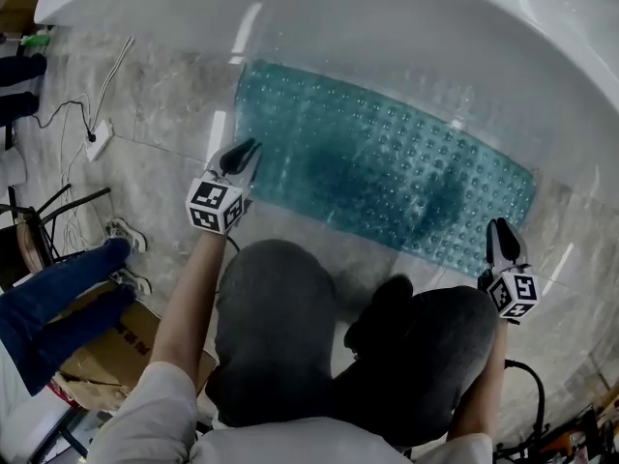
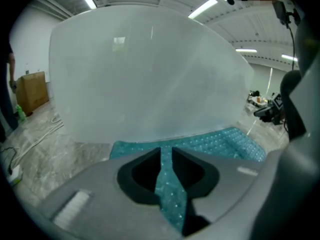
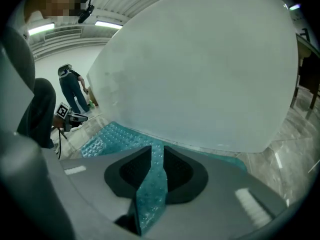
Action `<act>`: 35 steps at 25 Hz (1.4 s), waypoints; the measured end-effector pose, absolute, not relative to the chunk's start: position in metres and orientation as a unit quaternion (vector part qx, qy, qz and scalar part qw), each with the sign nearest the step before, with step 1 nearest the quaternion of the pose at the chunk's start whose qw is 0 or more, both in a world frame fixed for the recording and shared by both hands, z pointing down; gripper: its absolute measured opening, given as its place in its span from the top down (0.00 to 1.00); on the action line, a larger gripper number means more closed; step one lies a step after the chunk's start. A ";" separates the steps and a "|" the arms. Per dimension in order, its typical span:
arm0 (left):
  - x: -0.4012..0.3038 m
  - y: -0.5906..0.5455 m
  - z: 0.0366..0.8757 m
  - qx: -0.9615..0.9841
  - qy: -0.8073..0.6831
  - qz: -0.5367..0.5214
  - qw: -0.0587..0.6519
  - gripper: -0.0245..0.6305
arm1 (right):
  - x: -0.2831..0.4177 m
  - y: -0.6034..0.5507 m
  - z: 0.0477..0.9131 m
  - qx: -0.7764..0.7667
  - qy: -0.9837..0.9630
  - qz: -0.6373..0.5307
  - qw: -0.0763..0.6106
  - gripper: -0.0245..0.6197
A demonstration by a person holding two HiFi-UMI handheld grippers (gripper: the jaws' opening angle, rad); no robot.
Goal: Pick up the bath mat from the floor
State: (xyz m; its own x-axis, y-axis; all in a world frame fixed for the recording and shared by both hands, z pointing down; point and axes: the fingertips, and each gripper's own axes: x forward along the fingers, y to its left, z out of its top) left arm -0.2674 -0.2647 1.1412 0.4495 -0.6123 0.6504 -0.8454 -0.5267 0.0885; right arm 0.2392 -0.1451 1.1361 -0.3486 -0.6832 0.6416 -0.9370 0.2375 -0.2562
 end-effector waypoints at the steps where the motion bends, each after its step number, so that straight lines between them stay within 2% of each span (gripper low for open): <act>1: -0.275 -0.266 1.155 0.820 -0.446 0.290 0.211 0.85 | 0.241 -0.142 1.144 0.534 -0.758 0.315 0.204 0.83; 9: -0.352 -0.274 1.254 0.760 -0.480 0.367 0.241 0.67 | 0.252 -0.129 1.193 0.544 -0.736 0.347 0.205 0.80; 15: -0.389 -0.279 1.327 0.713 -0.474 0.413 0.309 0.33 | 0.232 -0.100 1.229 0.509 -0.754 0.345 0.229 0.81; 18: -0.395 -0.276 1.357 0.698 -0.464 0.407 0.363 0.24 | 0.225 -0.086 1.241 0.500 -0.748 0.364 0.240 0.81; 21: -0.393 -0.277 1.365 0.702 -0.460 0.409 0.359 0.28 | 0.228 -0.078 1.251 0.506 -0.739 0.369 0.248 0.81; 25: -0.372 -0.271 1.364 0.716 -0.452 0.411 0.336 0.61 | 0.241 -0.070 1.254 0.522 -0.724 0.383 0.239 0.81; 28: -0.362 -0.270 1.361 0.716 -0.453 0.410 0.338 0.72 | 0.253 -0.077 1.258 0.527 -0.723 0.379 0.236 0.81; 35: -0.343 -0.264 1.339 0.724 -0.438 0.397 0.356 0.84 | 0.272 -0.087 1.273 0.537 -0.720 0.379 0.222 0.81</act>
